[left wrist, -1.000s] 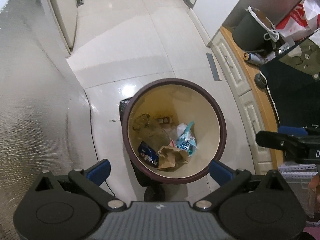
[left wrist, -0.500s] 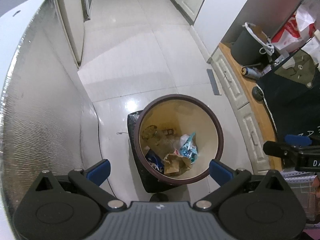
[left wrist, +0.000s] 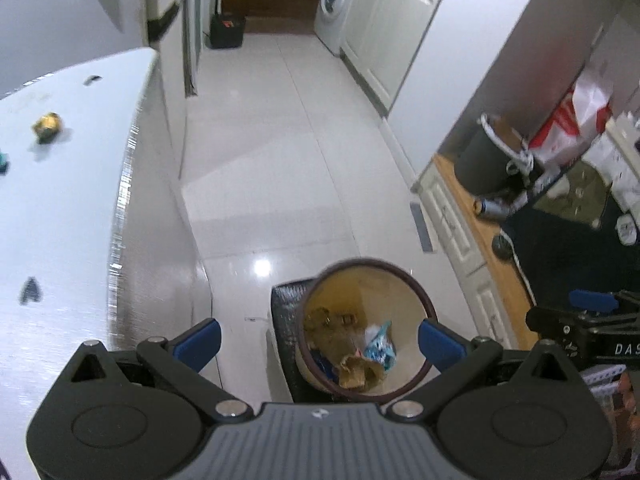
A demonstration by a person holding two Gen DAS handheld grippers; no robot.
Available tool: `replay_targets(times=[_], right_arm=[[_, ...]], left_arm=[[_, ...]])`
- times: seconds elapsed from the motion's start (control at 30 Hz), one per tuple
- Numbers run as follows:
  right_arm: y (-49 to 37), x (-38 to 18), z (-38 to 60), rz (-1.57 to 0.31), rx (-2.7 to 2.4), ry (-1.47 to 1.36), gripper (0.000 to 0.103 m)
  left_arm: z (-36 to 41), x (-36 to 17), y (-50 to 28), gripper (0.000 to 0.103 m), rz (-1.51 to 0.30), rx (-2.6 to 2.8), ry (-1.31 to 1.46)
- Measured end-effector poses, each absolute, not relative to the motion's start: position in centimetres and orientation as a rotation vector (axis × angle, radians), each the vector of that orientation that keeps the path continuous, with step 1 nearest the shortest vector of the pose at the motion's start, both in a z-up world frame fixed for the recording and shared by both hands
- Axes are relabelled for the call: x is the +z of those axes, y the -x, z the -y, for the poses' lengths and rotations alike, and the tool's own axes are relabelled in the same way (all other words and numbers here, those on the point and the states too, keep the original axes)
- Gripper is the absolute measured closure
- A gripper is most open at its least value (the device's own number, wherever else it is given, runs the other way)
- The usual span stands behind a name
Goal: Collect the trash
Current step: 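Withdraw both open tools from the bin back toward the table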
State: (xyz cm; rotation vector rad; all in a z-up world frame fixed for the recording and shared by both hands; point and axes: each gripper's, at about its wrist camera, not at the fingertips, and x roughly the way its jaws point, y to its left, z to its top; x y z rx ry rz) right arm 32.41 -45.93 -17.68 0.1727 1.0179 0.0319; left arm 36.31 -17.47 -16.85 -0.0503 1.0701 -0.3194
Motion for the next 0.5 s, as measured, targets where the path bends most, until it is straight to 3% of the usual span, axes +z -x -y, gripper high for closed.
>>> replay_targets(times=[0.5], right_arm=[[-34.1,-11.0,32.2,-0.868,0.108,-0.098,0.000]], left_arm=[[3.7,-10.0,-35.4,0.000,-0.891,-0.256,0.120]])
